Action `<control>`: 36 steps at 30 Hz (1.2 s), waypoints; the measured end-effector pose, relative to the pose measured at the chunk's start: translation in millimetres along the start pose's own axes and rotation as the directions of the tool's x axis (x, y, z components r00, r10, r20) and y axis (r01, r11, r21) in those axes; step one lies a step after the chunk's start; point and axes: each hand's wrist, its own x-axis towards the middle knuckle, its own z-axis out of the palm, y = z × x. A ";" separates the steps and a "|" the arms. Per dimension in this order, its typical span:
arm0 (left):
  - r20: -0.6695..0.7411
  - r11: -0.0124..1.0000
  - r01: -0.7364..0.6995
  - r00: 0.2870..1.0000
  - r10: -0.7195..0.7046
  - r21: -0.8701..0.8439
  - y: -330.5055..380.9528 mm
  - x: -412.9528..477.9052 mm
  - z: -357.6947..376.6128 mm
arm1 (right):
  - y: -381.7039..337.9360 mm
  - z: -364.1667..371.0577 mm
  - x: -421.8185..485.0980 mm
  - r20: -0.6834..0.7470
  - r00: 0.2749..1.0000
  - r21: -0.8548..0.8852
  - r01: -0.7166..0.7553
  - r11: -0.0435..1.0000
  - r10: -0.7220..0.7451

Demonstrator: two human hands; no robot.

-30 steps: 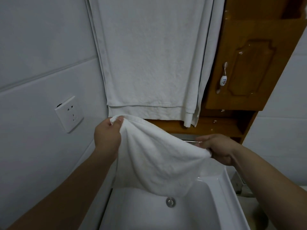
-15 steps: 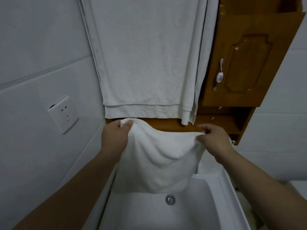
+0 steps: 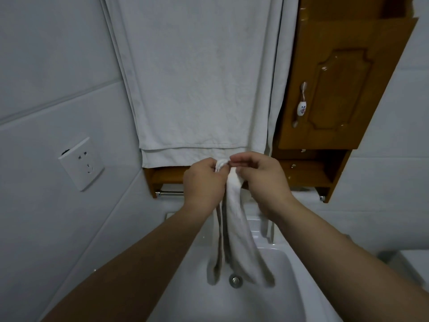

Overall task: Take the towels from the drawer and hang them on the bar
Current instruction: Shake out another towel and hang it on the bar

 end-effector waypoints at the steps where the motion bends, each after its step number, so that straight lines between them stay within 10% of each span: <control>1: 0.008 0.999 0.021 1.000 -0.021 -0.034 -0.7 0.7 0.4 | -1.2 -2.5 0.0 0.042 0.999 0.069 -0.033 0.997 0.030; 7: 0.100 0.945 0.224 0.974 -0.205 -0.238 -9.7 3.9 2.7 | 5.4 -22.4 0.5 0.347 0.938 0.166 -0.068 0.984 0.007; 17: 0.253 0.884 0.272 0.950 -0.183 -0.380 -1.3 0.5 0.3 | -5.2 -17.6 7.9 0.212 0.960 -0.280 0.241 0.929 -0.185; 36: 0.468 0.978 -0.085 0.868 0.166 -0.189 -14.7 -2.0 -24.4 | -18.8 -28.8 20.6 0.381 0.911 -0.671 0.391 0.630 -0.159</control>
